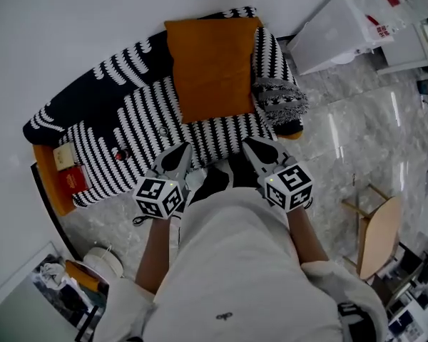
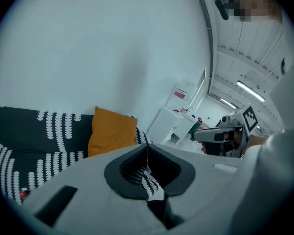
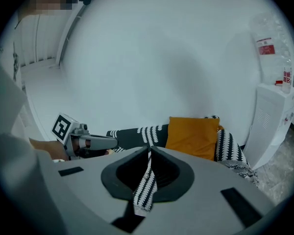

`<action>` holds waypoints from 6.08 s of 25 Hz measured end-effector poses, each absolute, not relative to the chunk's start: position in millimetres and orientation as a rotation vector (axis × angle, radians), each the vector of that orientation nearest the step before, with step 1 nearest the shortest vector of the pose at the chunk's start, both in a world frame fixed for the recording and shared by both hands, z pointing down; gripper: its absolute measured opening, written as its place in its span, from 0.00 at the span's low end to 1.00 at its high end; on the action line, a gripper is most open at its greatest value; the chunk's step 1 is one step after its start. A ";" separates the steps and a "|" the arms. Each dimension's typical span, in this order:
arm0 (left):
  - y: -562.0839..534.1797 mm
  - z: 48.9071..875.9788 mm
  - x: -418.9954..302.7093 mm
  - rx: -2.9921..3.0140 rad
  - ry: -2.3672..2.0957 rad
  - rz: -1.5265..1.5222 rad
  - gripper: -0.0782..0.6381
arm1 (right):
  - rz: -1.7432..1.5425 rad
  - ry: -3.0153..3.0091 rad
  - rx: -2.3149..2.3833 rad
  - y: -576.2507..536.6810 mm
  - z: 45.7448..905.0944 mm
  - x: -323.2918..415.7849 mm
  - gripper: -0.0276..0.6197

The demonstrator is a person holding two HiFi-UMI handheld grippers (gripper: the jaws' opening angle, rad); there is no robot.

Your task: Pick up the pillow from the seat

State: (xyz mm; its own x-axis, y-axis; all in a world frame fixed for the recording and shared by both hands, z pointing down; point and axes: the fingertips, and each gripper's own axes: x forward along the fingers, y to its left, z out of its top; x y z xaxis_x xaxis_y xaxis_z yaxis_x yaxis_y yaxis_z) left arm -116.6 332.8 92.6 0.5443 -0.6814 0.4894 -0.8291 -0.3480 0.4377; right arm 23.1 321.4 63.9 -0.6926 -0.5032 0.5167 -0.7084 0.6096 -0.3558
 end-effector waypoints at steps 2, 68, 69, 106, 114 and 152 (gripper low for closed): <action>320.2 90.0 -116.2 2.103 -1.257 0.296 0.13 | 0.783 -2.483 0.944 307.1 65.4 28.2 0.05; 137.1 361.3 -142.6 1.823 -1.166 0.566 0.56 | 1.167 -2.281 0.996 56.5 384.3 76.2 0.60; 133.7 364.6 -144.2 1.826 -1.156 0.568 0.59 | 1.163 -2.281 0.994 53.0 387.9 75.6 0.62; 66.2 479.7 -184.6 1.711 -1.189 0.782 0.94 | 1.173 -2.160 0.818 7.2 497.2 52.3 0.79; 58.5 489.6 -194.2 1.676 -1.169 0.777 0.94 | 1.176 -2.146 0.784 -0.3 495.3 39.3 0.79; 116.3 427.0 -121.1 1.749 -1.186 0.775 0.44 | 1.095 -2.203 0.879 60.6 420.4 76.8 0.33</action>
State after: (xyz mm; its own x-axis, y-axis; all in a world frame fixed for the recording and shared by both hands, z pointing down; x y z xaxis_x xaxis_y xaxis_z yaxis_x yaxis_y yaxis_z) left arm -121.1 116.3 427.0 0.3546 -0.3991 0.8456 -0.9346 -0.1770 0.3084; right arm 76.8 60.6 420.4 -0.6521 -0.3169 0.6887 -0.7404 0.4615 -0.4887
